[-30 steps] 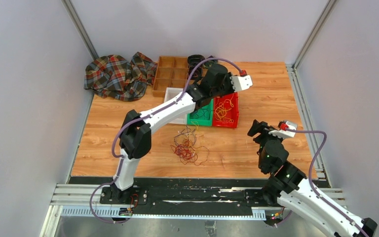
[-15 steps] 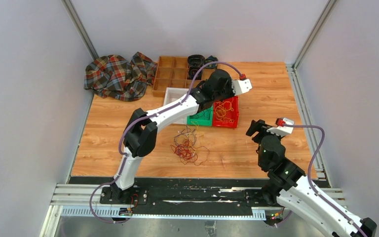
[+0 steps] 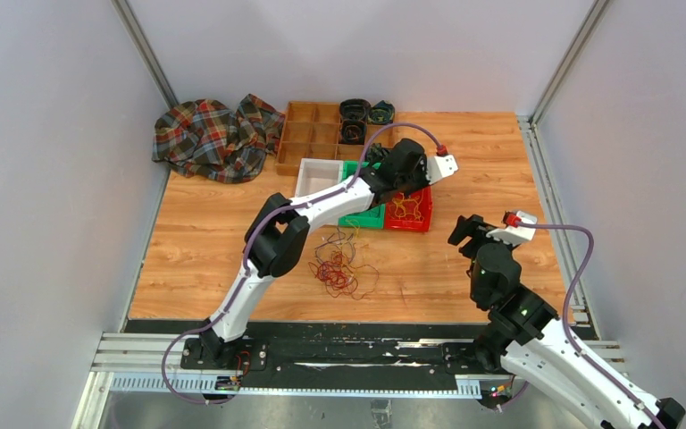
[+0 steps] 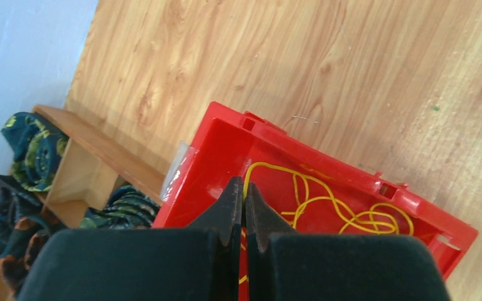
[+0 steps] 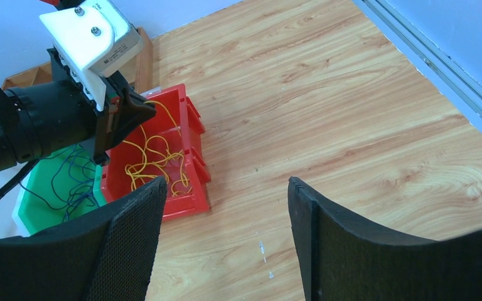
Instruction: Untangle the cables
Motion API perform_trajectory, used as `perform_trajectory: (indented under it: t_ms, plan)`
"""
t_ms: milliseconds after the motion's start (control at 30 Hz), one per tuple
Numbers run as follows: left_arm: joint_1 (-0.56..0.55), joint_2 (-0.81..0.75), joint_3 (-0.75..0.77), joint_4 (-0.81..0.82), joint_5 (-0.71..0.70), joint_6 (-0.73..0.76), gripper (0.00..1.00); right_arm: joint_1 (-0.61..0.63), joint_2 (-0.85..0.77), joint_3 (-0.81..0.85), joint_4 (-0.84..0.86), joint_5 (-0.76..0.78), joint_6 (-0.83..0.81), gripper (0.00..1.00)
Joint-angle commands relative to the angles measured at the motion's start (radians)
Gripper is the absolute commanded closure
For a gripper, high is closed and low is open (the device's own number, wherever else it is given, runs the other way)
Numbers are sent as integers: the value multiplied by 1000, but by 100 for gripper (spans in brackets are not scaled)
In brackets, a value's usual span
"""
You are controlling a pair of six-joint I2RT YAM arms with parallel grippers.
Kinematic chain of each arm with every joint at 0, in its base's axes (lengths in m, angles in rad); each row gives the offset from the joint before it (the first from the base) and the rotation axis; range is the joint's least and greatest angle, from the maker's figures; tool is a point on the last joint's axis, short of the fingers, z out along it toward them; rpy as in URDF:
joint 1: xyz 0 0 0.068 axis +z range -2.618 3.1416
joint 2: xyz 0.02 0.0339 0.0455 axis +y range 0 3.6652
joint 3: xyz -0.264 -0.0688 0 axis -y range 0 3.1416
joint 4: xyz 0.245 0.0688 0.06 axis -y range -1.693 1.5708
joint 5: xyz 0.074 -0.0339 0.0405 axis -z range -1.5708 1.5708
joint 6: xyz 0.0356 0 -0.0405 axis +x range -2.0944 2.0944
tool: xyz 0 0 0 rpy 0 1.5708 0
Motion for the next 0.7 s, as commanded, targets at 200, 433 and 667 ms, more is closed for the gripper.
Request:
perform_trajectory:
  t_ms: [200, 433, 667]
  plan:
    - [-5, -15, 64, -90, 123, -14, 54, -18, -7, 60, -39, -4, -13, 30]
    - [34, -101, 103, -270, 106, 16, 39, -20, 34, 98, -51, -16, -29, 30]
    - [88, -291, 45, -498, 175, 1, 20, -21, 67, 113, -29, -75, -52, 31]
